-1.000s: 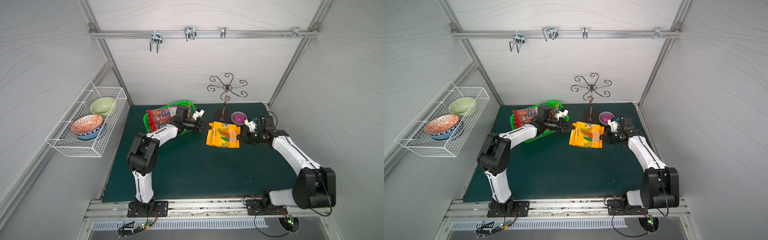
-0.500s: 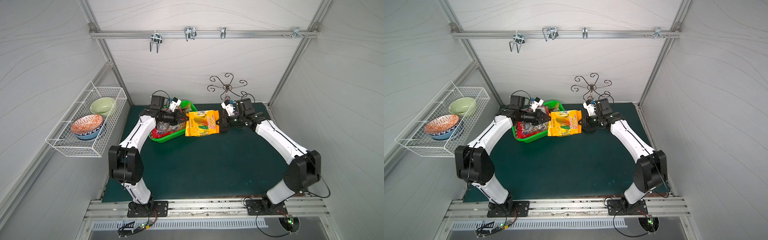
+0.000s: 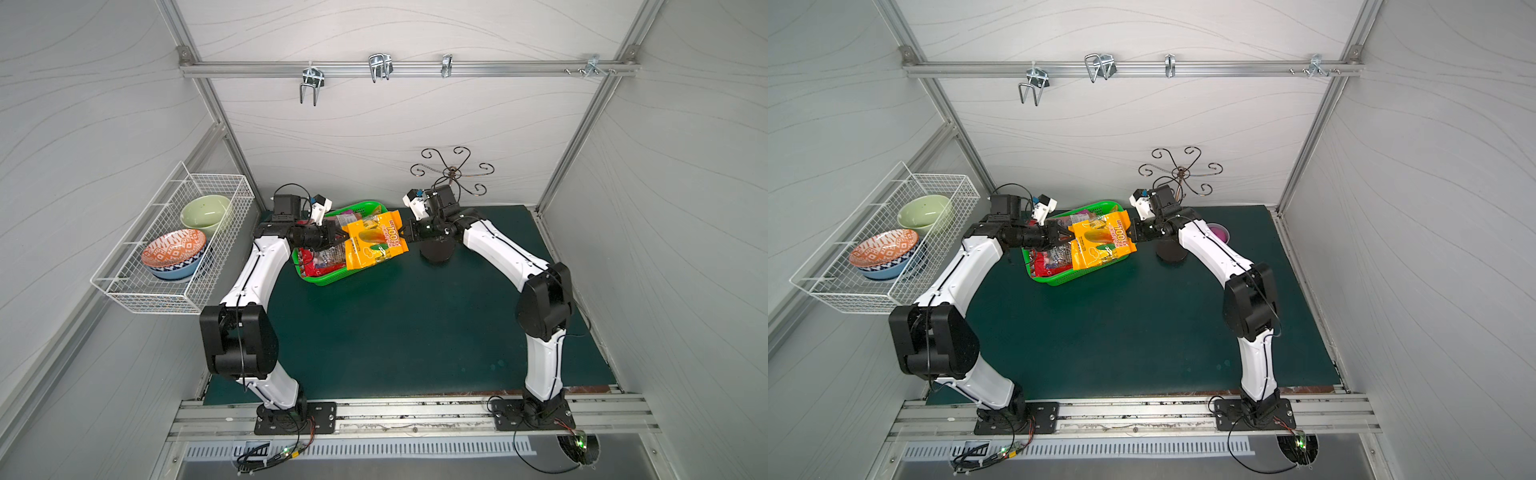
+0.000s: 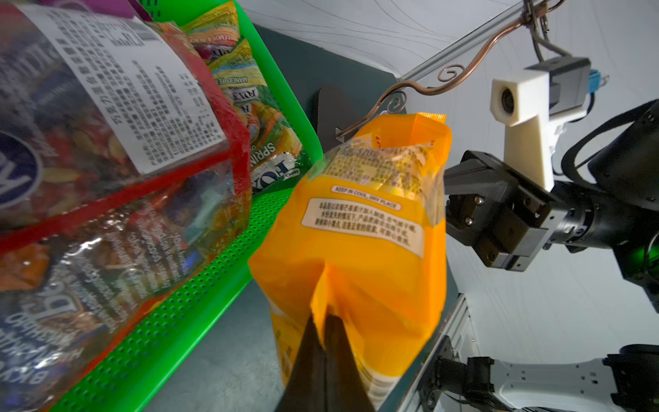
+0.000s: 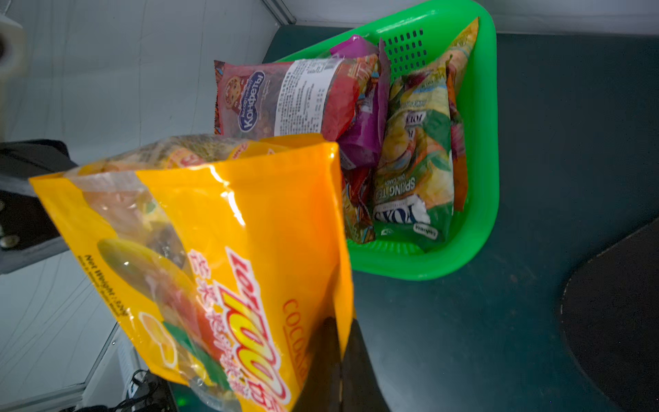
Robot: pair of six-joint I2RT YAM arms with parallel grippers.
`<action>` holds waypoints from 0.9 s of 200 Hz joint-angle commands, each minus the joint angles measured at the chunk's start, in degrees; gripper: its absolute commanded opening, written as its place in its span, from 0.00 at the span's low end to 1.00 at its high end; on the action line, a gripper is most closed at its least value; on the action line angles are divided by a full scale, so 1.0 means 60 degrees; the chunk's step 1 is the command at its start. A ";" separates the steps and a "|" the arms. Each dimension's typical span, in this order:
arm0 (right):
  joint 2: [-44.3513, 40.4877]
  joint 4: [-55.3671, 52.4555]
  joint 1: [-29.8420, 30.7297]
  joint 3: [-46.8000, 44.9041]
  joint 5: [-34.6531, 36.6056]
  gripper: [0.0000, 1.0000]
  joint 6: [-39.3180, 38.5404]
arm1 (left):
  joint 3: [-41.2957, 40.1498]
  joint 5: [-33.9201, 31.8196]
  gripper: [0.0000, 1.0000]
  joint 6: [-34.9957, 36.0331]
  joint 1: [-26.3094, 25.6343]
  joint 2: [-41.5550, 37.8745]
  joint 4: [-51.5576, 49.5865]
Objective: Put the candies in the basket
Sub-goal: Place the candy in the basket.
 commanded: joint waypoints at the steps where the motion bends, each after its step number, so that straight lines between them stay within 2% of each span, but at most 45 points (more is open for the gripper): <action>1: 0.0675 0.0335 -0.0064 0.1172 0.0204 0.00 0.0036 | 0.0763 -0.0281 0.00 0.0510 0.0031 0.0382 0.0101; 31: 0.1417 0.0099 -0.0035 0.2253 0.0363 0.00 -0.0088 | 0.0695 -0.0843 0.00 0.0707 0.0032 0.0559 0.0436; 100: 0.1463 0.1134 0.0209 0.1379 0.0528 0.00 -0.0195 | 0.0320 -0.1279 0.00 0.1121 0.0256 0.0611 0.0481; 151: 0.2170 0.1492 0.0518 0.1640 0.1402 0.00 -0.0946 | -0.0468 -0.1802 0.00 0.1465 0.0413 0.0527 0.1247; 180: 0.2841 0.1556 0.0551 0.2144 0.1660 0.00 -0.1125 | -0.0197 -0.2308 0.00 0.1609 0.0413 0.0838 0.1272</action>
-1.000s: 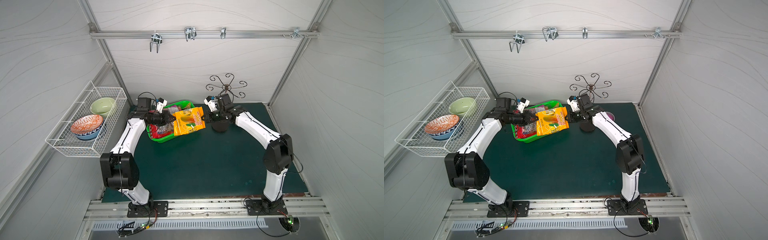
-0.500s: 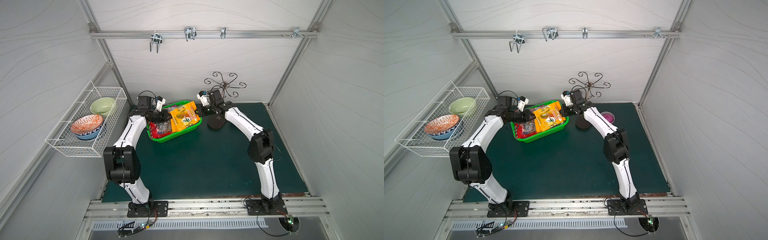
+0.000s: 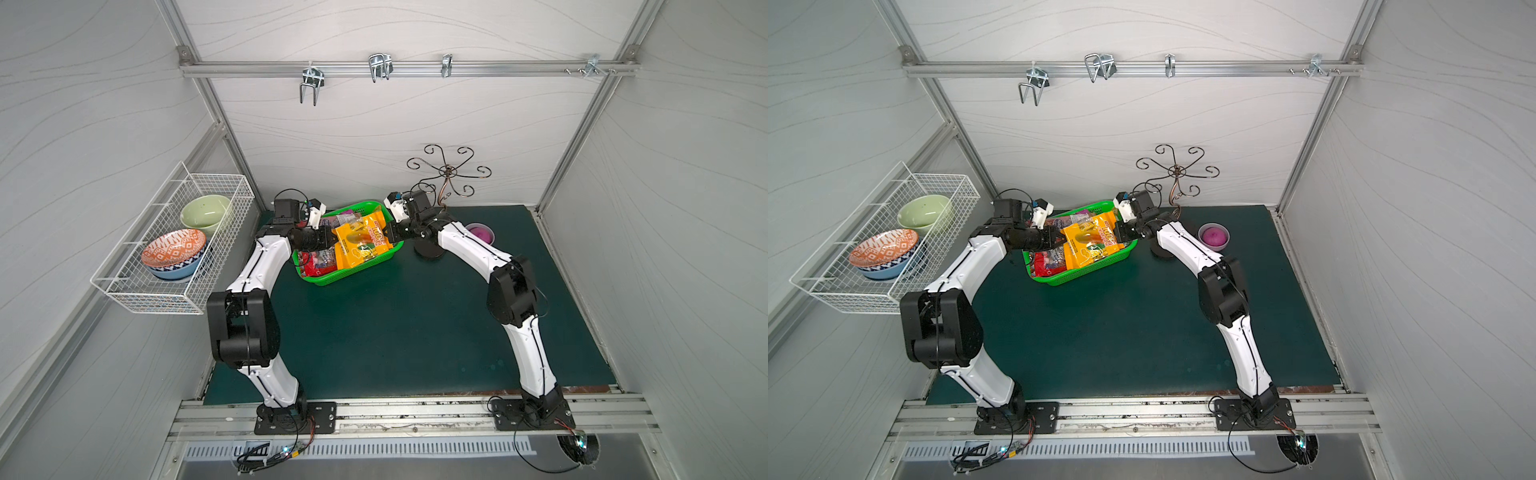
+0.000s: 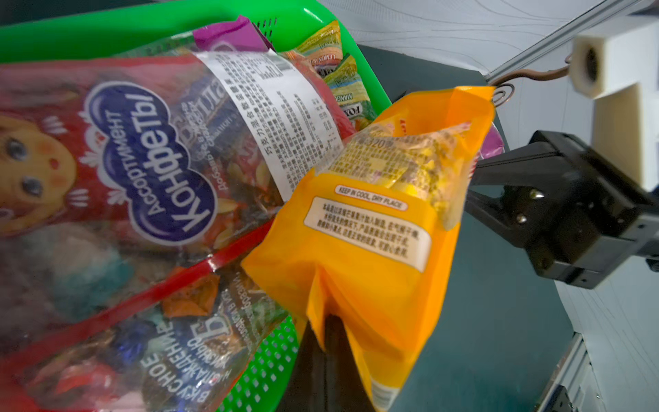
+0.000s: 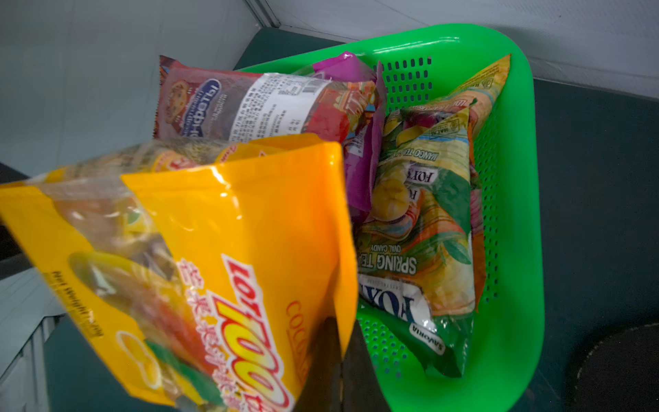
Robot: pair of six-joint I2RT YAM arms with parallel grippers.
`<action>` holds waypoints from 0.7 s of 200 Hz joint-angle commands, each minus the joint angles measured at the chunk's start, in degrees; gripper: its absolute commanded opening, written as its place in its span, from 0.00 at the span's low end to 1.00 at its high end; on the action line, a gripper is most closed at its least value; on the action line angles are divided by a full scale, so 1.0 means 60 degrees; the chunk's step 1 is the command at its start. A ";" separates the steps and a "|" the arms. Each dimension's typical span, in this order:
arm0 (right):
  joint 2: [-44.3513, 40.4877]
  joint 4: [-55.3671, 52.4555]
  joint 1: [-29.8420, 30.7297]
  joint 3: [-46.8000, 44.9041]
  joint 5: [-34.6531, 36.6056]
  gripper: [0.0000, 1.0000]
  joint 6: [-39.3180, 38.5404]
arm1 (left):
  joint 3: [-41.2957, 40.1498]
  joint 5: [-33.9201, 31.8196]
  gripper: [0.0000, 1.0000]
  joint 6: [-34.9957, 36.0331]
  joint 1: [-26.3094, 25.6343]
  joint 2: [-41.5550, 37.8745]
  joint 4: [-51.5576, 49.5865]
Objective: Put the candies in the basket
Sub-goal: Place the candy in the basket.
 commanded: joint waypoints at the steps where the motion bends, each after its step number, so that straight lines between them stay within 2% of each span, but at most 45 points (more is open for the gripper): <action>1: 0.0554 0.0554 0.0012 0.0560 0.0518 0.00 -0.0306 | 0.0247 -0.0482 0.00 0.0387 0.0042 0.0179 0.0344; 40: 0.1485 0.0292 0.0122 0.1375 0.0913 0.00 -0.0378 | 0.0259 -0.1313 0.00 0.0851 0.0054 0.0667 0.0512; 80: 0.2027 0.0201 0.0096 0.1796 0.1386 0.00 -0.0315 | 0.0235 -0.1990 0.00 0.0799 0.0315 0.1150 0.0684; 140: 0.2205 0.0087 0.0027 0.1982 0.1224 0.00 -0.0206 | 0.0579 -0.2162 0.00 0.0844 0.0568 0.1542 0.0569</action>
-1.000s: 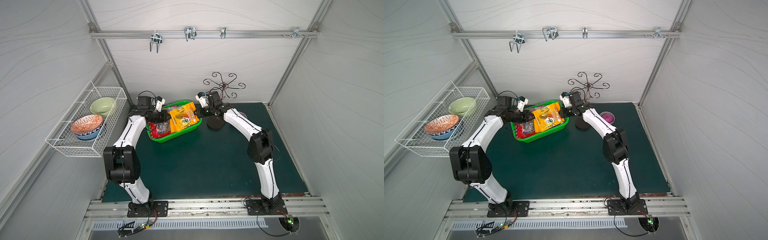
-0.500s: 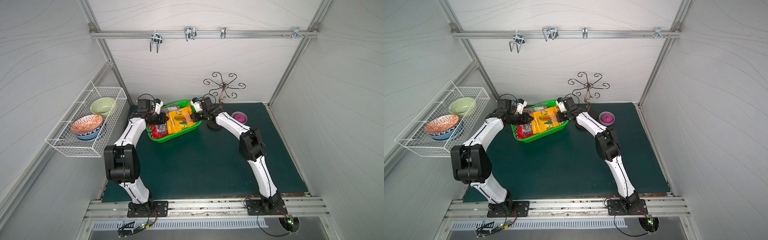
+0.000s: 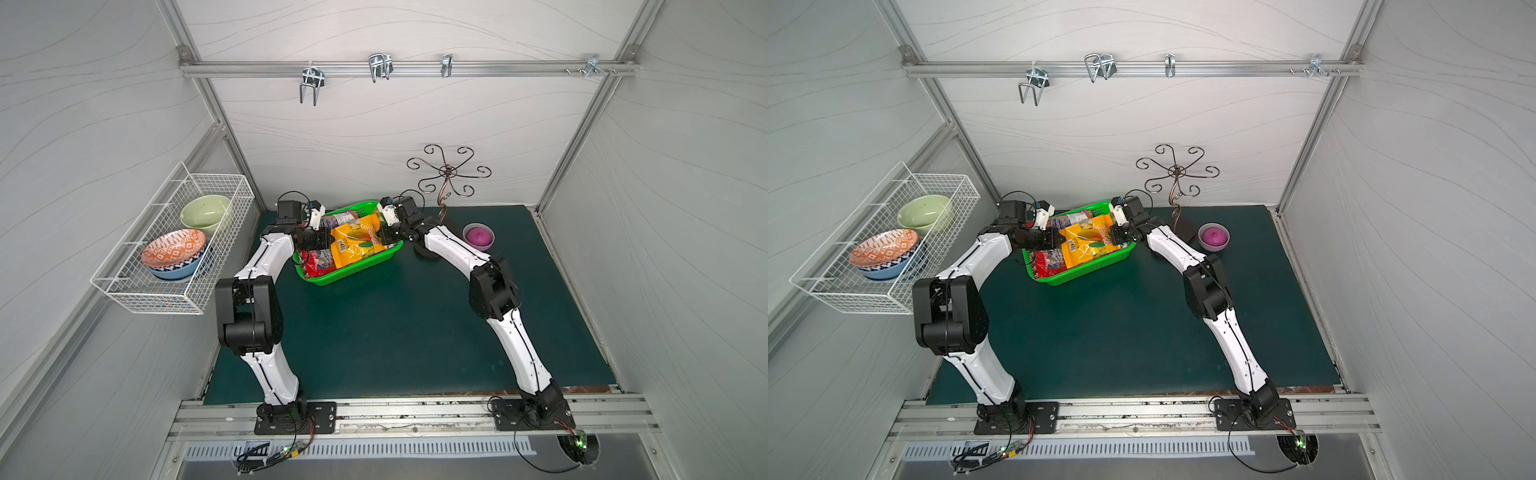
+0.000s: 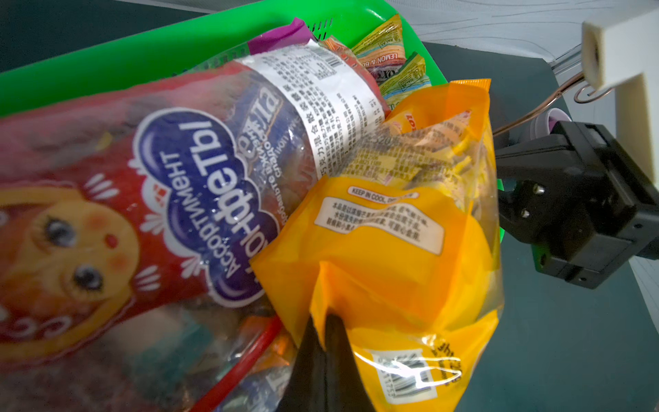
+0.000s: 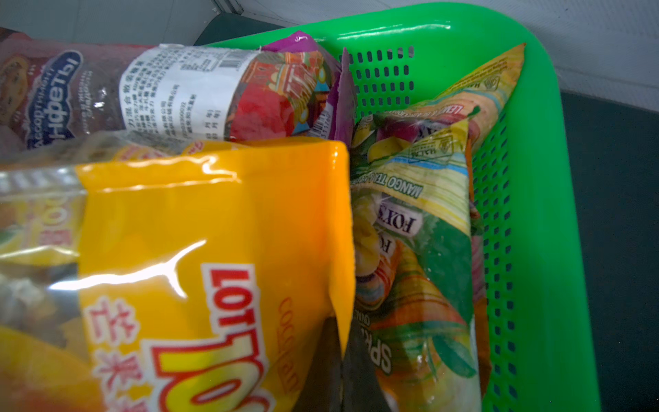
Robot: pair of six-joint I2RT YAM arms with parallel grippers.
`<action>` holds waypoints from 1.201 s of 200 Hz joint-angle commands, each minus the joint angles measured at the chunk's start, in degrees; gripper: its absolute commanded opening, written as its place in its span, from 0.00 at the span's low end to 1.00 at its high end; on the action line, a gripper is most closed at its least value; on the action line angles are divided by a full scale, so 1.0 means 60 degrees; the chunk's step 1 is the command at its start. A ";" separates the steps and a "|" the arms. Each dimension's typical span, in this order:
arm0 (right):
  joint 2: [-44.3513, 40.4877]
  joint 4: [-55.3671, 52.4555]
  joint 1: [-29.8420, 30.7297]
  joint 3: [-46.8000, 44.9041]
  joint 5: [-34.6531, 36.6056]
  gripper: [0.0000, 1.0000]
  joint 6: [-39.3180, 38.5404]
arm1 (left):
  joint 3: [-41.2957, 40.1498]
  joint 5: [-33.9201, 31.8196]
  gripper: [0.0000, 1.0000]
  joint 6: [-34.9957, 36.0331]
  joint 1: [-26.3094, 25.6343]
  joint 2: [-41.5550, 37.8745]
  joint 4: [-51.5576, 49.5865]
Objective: Put the candies in the basket
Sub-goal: Place the candy in the basket.
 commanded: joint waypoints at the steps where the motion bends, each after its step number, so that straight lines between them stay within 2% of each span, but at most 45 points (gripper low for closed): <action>1: 0.0327 0.0015 -0.0082 0.0183 0.0421 0.00 0.0035 | 0.0388 -0.1122 0.00 0.0177 0.0372 0.0500 -0.0034; 37: -0.0021 -0.0164 -0.0131 0.0091 0.0323 0.00 -0.0043 | 0.0737 -0.0700 0.00 0.0084 0.0372 0.0551 -0.0350; 55: -0.0365 -0.0172 -0.0152 -0.0032 0.0265 0.09 -0.0090 | 0.0907 -0.0272 0.00 0.0062 0.0364 0.0473 -0.0629; 78: -0.0700 -0.0137 -0.0138 -0.0165 0.0152 0.11 -0.0047 | 0.1004 -0.0170 0.00 -0.0028 0.0372 0.0370 -0.0783; 113: -0.1090 -0.0262 -0.0116 -0.0270 0.0379 0.23 -0.0089 | 0.1164 -0.0191 0.00 -0.0090 0.0373 0.0091 -0.0999; 130: -0.1297 -0.0270 -0.0094 -0.0493 0.0469 0.28 -0.0219 | 0.1181 -0.0233 0.06 -0.0114 0.0363 -0.0170 -0.1062; 205: -0.2101 -0.0647 0.0106 -0.1262 0.1226 0.29 -0.0950 | 0.1194 -0.0701 0.20 0.0230 0.0372 -0.1088 -0.1886; 220: -0.2270 -0.0714 0.0126 -0.1535 0.1454 0.32 -0.1084 | 0.1037 -0.0822 0.24 0.0289 0.0372 -0.1335 -0.2042; 240: -0.2471 -0.0678 0.0098 -0.2037 0.1802 0.41 -0.1303 | 0.0696 -0.1014 0.28 0.0464 0.0361 -0.1726 -0.2158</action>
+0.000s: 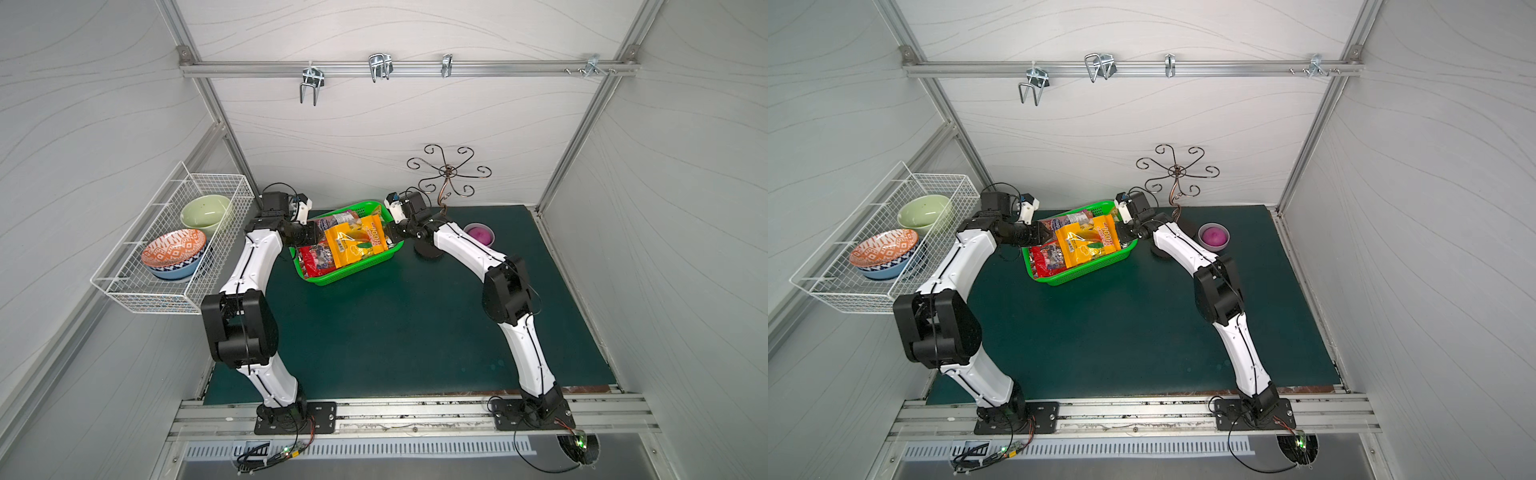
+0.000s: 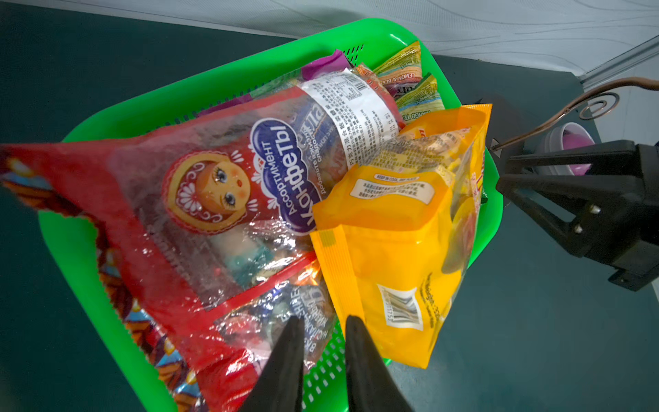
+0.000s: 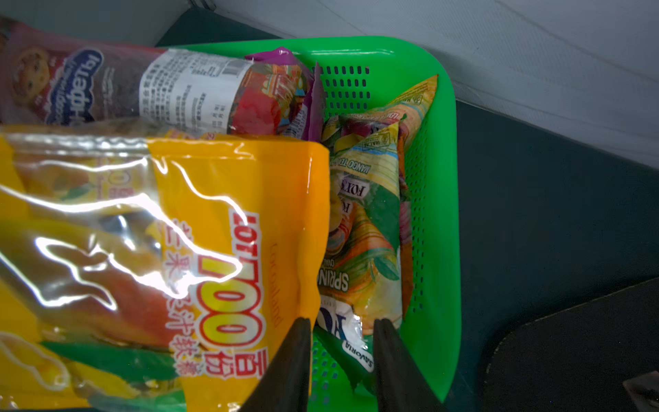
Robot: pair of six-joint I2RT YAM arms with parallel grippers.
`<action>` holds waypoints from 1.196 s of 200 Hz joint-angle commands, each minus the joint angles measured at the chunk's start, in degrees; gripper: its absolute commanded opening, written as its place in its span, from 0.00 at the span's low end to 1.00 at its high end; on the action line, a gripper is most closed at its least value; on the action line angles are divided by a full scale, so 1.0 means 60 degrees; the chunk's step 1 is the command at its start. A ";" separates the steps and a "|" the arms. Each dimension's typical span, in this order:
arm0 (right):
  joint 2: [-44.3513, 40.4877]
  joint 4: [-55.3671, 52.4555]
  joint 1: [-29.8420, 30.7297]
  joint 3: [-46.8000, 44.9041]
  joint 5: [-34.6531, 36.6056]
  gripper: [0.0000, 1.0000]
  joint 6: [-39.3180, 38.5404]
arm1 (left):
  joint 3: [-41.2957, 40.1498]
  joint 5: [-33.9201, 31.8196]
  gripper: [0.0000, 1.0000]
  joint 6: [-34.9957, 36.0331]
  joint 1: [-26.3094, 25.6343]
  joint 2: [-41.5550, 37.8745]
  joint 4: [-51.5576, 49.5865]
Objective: Put the candies in the basket
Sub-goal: Place the candy in the basket, then move the basket to the center of the board.
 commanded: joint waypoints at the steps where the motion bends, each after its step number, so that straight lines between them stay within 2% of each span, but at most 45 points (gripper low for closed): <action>1: -0.0685 -0.0216 0.0046 -0.0450 0.0642 0.41 -0.0444 | -0.0138 -0.0320 0.28 0.0332 0.0035 -0.0657 -0.0214; 35: -0.0662 -0.0327 -0.0248 -0.0796 0.1030 0.47 -0.0401 | -0.0959 -0.0841 0.33 0.0596 0.0041 -0.1373 -0.0199; 80: -0.0120 -0.0424 -0.0522 -0.0556 0.0898 0.47 -0.0171 | -0.1916 -0.1704 0.39 0.0941 0.0041 -0.2140 -0.0042; 127: 0.0762 -0.0596 -0.0536 0.0362 0.0813 0.46 -0.0043 | -0.2093 -0.2165 0.39 0.1118 0.0052 -0.2366 -0.0209; 215: 0.1970 -0.1148 -0.0465 0.1420 0.0806 0.37 0.0242 | -0.2516 -0.2474 0.39 0.1323 0.0260 -0.2652 -0.0347; 229: 0.2052 -0.1310 -0.0411 0.1513 0.0782 0.35 0.0276 | -0.2569 -0.2502 0.39 0.1338 0.0271 -0.2660 -0.0358; 239: 0.2046 -0.1379 -0.0353 0.1504 0.0714 0.29 0.0327 | -0.2571 -0.2500 0.39 0.1338 0.0262 -0.2659 -0.0352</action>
